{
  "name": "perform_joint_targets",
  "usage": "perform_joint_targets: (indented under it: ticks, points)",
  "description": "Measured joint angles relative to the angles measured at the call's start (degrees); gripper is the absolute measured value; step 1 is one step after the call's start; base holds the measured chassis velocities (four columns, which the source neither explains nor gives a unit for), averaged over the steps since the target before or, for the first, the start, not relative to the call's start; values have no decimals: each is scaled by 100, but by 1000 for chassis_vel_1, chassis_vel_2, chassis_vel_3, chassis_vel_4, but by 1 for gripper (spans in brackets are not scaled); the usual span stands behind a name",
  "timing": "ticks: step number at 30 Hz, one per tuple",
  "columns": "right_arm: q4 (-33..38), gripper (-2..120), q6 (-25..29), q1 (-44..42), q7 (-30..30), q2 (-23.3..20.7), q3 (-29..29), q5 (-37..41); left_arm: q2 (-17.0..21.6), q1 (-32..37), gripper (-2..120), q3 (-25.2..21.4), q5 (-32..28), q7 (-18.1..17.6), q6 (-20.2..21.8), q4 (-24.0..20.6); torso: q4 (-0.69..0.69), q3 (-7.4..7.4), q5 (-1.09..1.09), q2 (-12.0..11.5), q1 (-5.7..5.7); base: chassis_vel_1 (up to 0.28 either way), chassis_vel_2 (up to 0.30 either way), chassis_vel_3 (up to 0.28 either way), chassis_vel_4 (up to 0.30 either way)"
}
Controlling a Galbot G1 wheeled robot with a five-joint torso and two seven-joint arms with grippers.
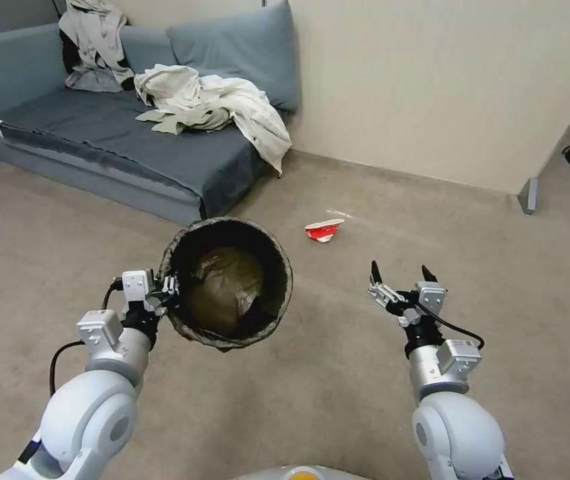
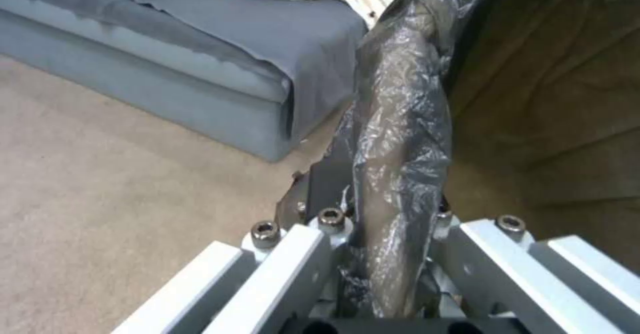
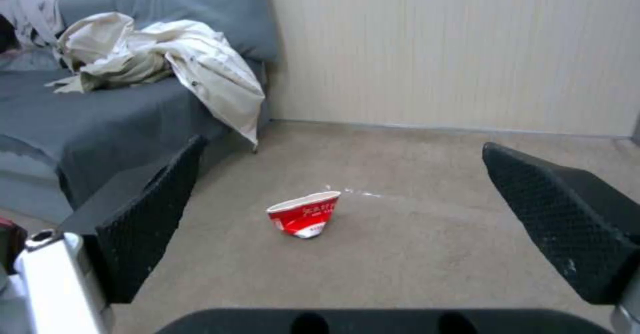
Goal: Pick up the trash can from the floor.
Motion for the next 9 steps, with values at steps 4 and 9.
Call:
perform_joint_targets:
  ticks: [4,9]
  points:
    - [80,100,-4,-26,0,-10,4,3,-26,60,3,-64,5,3,-1,-48,0,0,0,0,0,0,0,0,0]
    - [183,100,-7,-112,6,-22,19,8,-46,109,3,-162,14,3,6,-109,0,0,0,0,0,0,0,0,0]
